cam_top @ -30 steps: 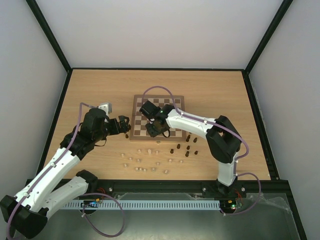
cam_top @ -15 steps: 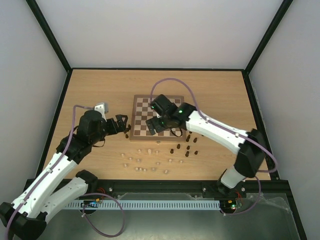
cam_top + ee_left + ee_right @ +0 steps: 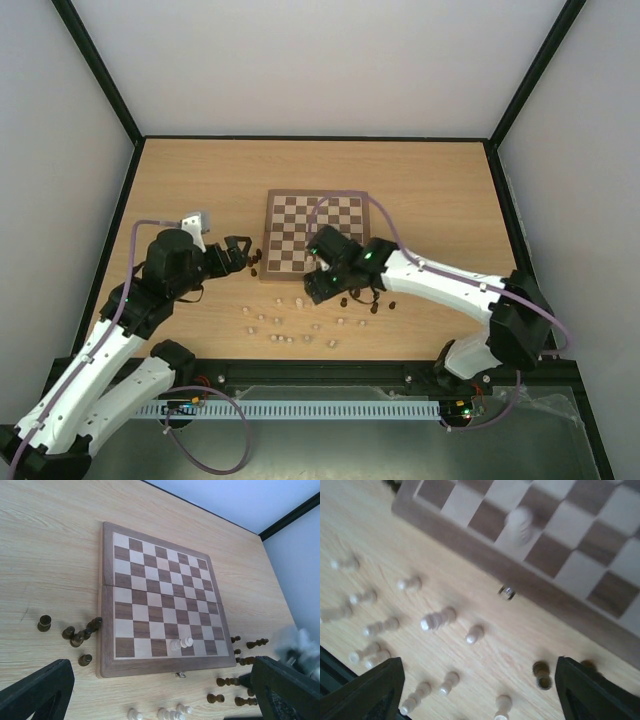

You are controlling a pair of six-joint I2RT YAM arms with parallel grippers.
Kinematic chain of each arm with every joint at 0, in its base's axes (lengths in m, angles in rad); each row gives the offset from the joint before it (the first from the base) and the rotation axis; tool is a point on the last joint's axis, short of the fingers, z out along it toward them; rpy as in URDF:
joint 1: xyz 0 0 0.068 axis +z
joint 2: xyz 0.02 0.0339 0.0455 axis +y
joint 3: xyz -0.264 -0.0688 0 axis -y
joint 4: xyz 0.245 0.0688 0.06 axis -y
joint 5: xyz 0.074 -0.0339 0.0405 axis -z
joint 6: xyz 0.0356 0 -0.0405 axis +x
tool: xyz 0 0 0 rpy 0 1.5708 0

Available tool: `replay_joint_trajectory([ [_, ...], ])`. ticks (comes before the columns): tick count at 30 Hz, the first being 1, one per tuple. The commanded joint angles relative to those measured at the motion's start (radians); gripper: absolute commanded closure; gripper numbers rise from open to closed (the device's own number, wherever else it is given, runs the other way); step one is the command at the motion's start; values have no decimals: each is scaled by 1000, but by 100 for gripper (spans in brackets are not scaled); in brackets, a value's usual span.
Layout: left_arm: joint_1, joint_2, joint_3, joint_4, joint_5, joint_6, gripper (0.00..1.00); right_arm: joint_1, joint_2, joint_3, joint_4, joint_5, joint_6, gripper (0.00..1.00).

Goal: Set up the chess pieces on the board
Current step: Pick up the chess piece at the center of the board.

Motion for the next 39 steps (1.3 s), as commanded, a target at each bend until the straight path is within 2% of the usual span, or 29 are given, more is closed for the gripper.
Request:
replay_joint_trajectory([
  [1,6,-31,-16,-9,24,-12,0,148,60,-5,20,91,30,22],
  [3,6,-39,-33,14,35,-24,1,192,92,14,31,129,43,27],
  [9,6,-49,-54,40,58,-36,0,202,169,56,58,112,53,38],
  [14,6,-59,-29,0,21,-32,0,202,243,94,22,143,35,42],
  [19,6,-69,-14,-21,-25,-34,1,202,295,131,6,136,16,51],
  [29,6,-81,-19,-34,-34,-30,1,202,350,160,-29,160,25,59],
  [37,6,-85,-20,-36,-41,-30,1,202,378,160,-37,155,25,61],
  [39,6,-85,-19,-36,-41,-30,0,201,380,157,-31,155,23,67],
])
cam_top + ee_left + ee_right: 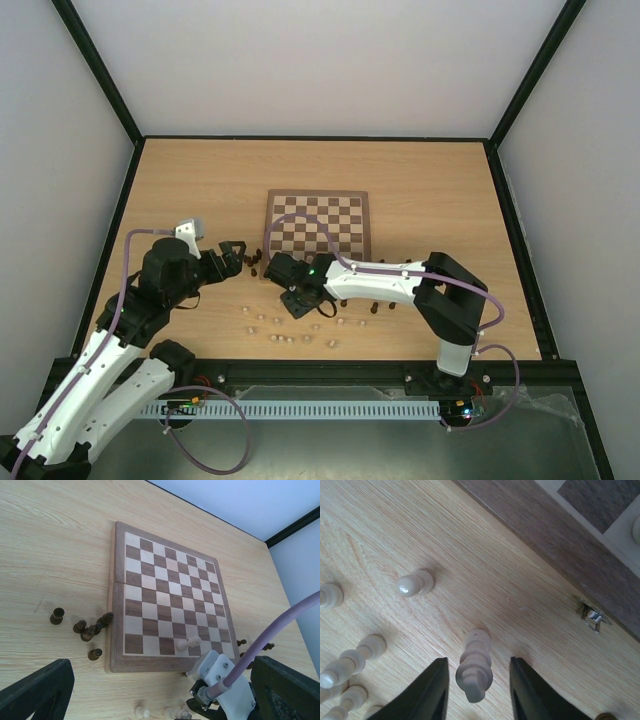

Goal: Set up the chess pieces on the board
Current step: Pick up the chess piece at the center of the board.

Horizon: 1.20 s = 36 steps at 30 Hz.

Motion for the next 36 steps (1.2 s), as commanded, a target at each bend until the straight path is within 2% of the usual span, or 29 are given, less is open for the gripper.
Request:
replay_joint_trajectory([
  [1,6,-7,24,-12,-7,-1,0,-2,13,18,-48,12,-4,69],
  [12,6,-5,12,8,-4,-6,0,-2,26,34,-49,-8,-18,85],
  [19,6,41,0,36,4,-11,0,-2,-31,58,-101,-43,-28,86],
  [29,6,68,-12,63,7,-13,0,-8,-155,92,-190,15,-27,87],
  [36,6,77,-30,84,0,-10,1,-126,-250,86,-275,62,-25,87],
])
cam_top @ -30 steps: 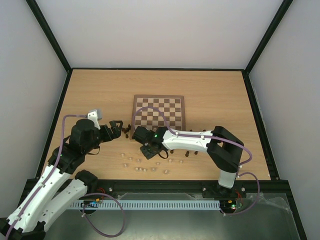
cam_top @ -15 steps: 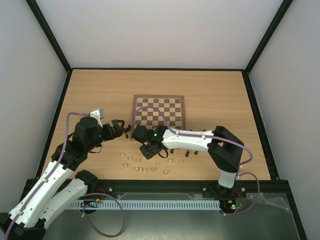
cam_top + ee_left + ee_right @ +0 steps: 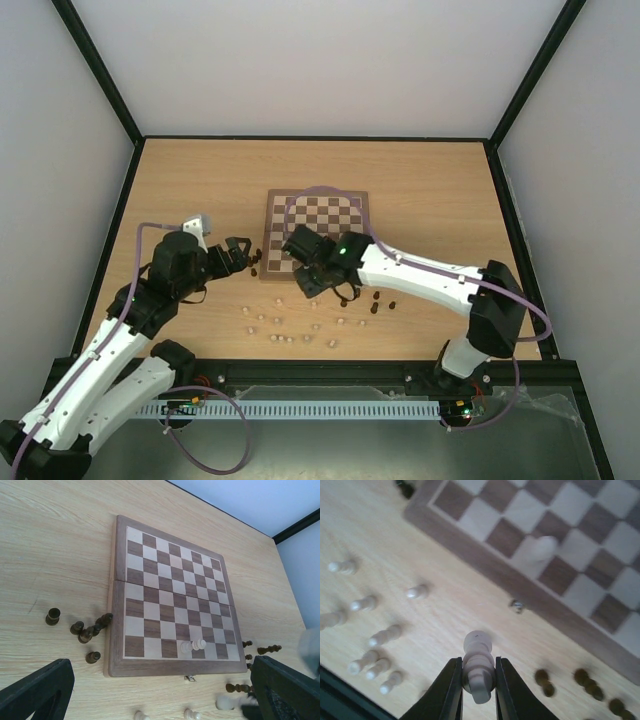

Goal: Set up the chess pieces on the board
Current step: Pick up the chess piece at the center of the board, then place the chess piece on the chessboard.

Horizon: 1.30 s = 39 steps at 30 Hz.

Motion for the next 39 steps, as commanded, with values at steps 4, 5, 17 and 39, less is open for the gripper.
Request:
replay_joint_trajectory([
  [4,6,47,-20,51,17,9,0,-147,-87,11,-147,70,-18,87],
  [5,6,57,-15,52,18,12,0,-162,-83,16,-150,77,-20,87],
  [17,6,82,-17,60,12,27,0,-255,80,86,-110,-3,-78,87],
  [39,7,74,-33,63,11,29,0,-254,229,158,-86,-59,-113,88],
])
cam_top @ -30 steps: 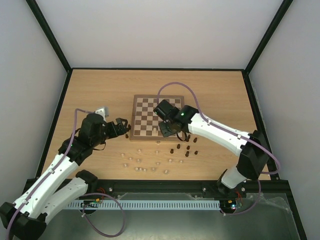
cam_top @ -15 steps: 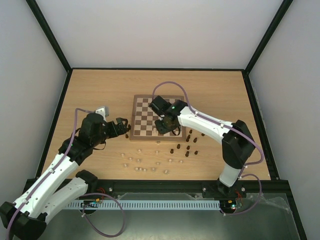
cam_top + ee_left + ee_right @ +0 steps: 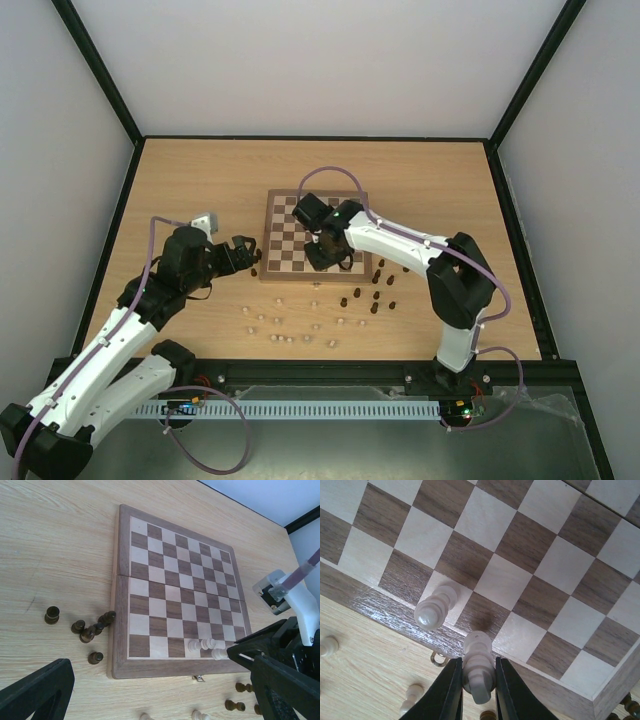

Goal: Set up the chess pieces on the board
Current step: Place the chess piece on the chessboard.

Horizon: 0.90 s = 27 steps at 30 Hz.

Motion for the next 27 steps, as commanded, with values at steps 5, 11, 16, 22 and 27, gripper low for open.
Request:
replay_joint_trajectory([
  [5,8,-3,-14,11,1,11,0,2,50,46,-6,17,-16,88],
  [11,8,1,-13,12,-1,15,0,2,60,42,10,26,-18,88],
  [16,9,3,-12,12,-2,17,0,1,71,44,13,34,-16,88],
  [22,10,2,-13,12,-3,16,0,1,73,42,19,46,-17,88],
  [27,11,0,-14,11,-2,15,1,2,76,40,16,40,-16,85],
])
